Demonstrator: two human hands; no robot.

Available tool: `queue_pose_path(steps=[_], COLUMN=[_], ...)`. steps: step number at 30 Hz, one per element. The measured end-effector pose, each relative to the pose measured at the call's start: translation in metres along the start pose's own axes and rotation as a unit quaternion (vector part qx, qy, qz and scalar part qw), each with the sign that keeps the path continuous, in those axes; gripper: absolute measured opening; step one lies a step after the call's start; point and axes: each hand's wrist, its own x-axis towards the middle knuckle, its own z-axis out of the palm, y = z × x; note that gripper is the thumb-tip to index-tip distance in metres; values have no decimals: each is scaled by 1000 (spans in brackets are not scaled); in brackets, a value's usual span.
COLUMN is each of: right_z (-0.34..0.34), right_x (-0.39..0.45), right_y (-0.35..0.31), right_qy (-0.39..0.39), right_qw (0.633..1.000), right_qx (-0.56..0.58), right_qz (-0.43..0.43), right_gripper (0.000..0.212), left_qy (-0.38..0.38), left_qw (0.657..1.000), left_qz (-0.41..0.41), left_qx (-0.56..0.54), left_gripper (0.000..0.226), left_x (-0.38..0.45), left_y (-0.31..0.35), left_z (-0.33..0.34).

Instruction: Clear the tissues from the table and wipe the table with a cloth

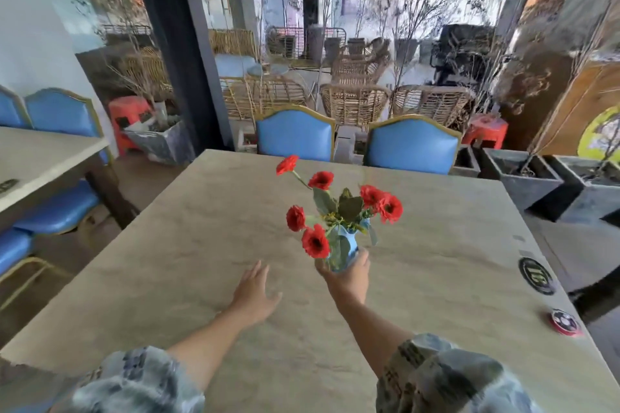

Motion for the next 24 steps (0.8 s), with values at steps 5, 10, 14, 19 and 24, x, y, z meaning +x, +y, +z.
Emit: queue_pose_path(steps=[5, 10, 14, 19, 24], right_z=[58, 108, 130, 145, 147], right_x=[36, 67, 83, 98, 93], right_y=[-1, 0, 0, 6, 9], right_qy=[21, 40, 33, 42, 57], right_qw=[999, 998, 998, 997, 997], right_qx=[-18, -34, -23, -59, -42], right_qz=[28, 28, 45, 29, 5], right_gripper=[77, 82, 81, 63, 67], left_qy=[-21, 26, 48, 62, 74], left_qw=[999, 995, 992, 988, 984], left_qz=[32, 92, 113, 139, 160], left_qx=[-9, 14, -24, -36, -30], left_gripper=[75, 72, 72, 54, 62], left_x=[75, 131, 165, 184, 188], left_y=[-31, -60, -81, -94, -107], left_z=[10, 24, 36, 39, 43])
